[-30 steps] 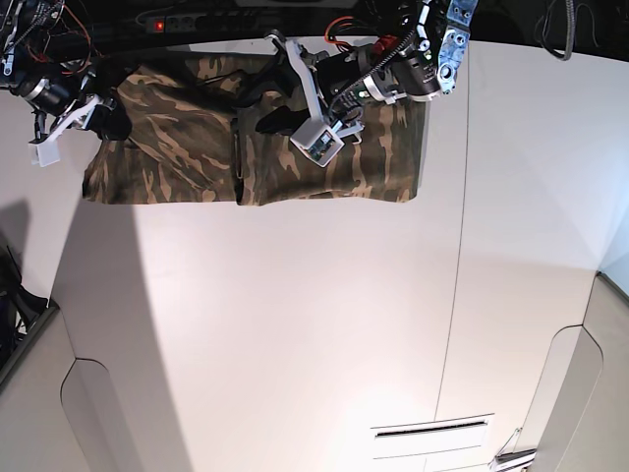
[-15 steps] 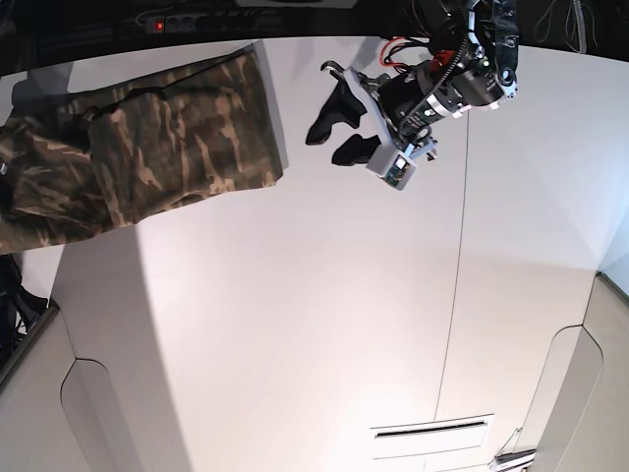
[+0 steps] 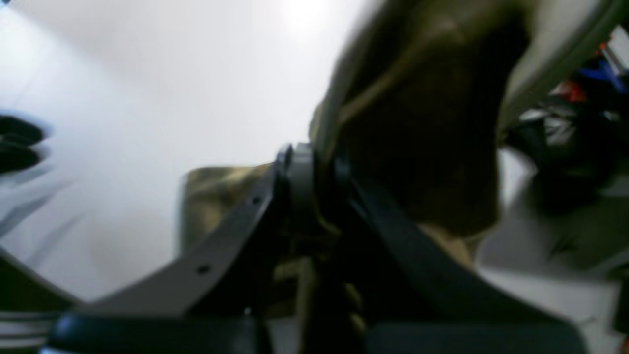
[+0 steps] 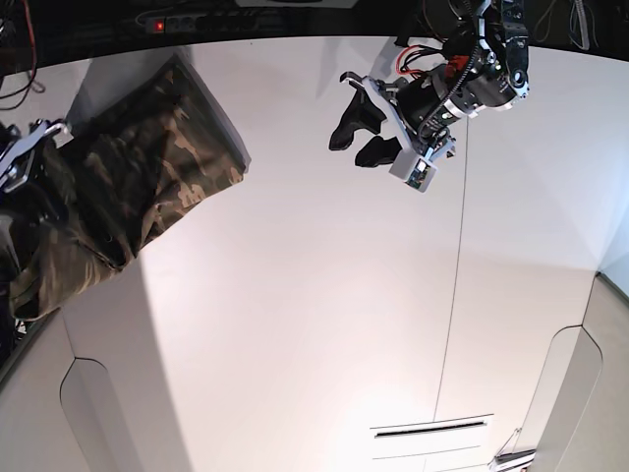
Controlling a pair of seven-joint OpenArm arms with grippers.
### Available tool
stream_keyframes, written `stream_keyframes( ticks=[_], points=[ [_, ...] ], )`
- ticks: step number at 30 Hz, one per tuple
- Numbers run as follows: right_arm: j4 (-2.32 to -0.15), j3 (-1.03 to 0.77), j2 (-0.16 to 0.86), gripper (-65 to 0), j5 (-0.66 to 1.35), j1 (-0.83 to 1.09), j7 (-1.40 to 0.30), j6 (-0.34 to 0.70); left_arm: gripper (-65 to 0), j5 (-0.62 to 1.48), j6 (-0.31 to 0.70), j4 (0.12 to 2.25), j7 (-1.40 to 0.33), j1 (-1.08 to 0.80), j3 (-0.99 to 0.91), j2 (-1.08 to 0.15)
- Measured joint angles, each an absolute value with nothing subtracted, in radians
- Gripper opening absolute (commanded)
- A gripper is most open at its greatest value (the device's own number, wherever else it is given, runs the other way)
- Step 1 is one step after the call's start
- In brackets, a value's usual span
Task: Fold the T-shirt properly
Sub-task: 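Release with the left gripper and drag the bundle with the right gripper, then hold the bundle with both grippers and set it down at table center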
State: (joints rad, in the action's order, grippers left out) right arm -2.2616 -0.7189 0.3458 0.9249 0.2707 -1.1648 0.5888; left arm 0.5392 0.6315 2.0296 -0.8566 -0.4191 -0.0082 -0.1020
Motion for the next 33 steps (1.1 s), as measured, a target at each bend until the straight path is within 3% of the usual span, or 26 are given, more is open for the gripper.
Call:
stream_keyframes(
  ticks=[5, 9, 11, 18, 21, 23, 26, 33],
  points=[
    [-2.282, -0.566, 0.253, -65.0, 0.894, 0.390, -1.157, 0.591, -33.2, 0.542, 0.632, 2.028, -0.840, -0.418, -0.007, -0.100],
    [-2.244, -0.379, 0.246, -35.2, 0.827, 0.472, -1.111, 0.588, -33.2, 0.542, 0.632, 2.028, -0.840, -0.418, -0.007, -0.100],
    [-2.225, -0.277, 0.246, -29.3, 0.785, 0.488, -1.091, 0.588, -33.2, 0.542, 0.632, 2.028, -0.840, -0.418, -0.007, -0.100],
    [-2.215, -0.107, 0.246, -29.4, 0.723, 0.460, -1.059, 0.587, -34.0, 0.583, 0.632, 2.029, -0.838, -0.418, -0.008, -0.102],
    [-2.223, -0.133, 0.246, -31.0, 0.716, 0.395, -1.056, 0.587, -48.7, 0.639, 0.637, 2.053, -0.839, -0.418, -0.008, -0.102],
    [-2.227, -0.175, 0.246, -39.4, 0.686, 0.355, -1.031, 0.583, -59.6, 0.686, 0.673, 2.083, -0.839, -0.419, 0.000, -0.102],
    [-2.227, -0.258, 0.246, -65.0, 0.609, 0.300, -0.999, 0.556, -64.2, 0.726, 0.679, 2.122, -0.843, -0.421, 0.071, -0.105],
    [-2.142, -0.400, 0.246, -65.0, 0.509, 0.205, -0.915, 0.556, -64.2, 0.504, 0.681, 2.122, -0.830, -0.415, 0.435, -0.065]
  ],
)
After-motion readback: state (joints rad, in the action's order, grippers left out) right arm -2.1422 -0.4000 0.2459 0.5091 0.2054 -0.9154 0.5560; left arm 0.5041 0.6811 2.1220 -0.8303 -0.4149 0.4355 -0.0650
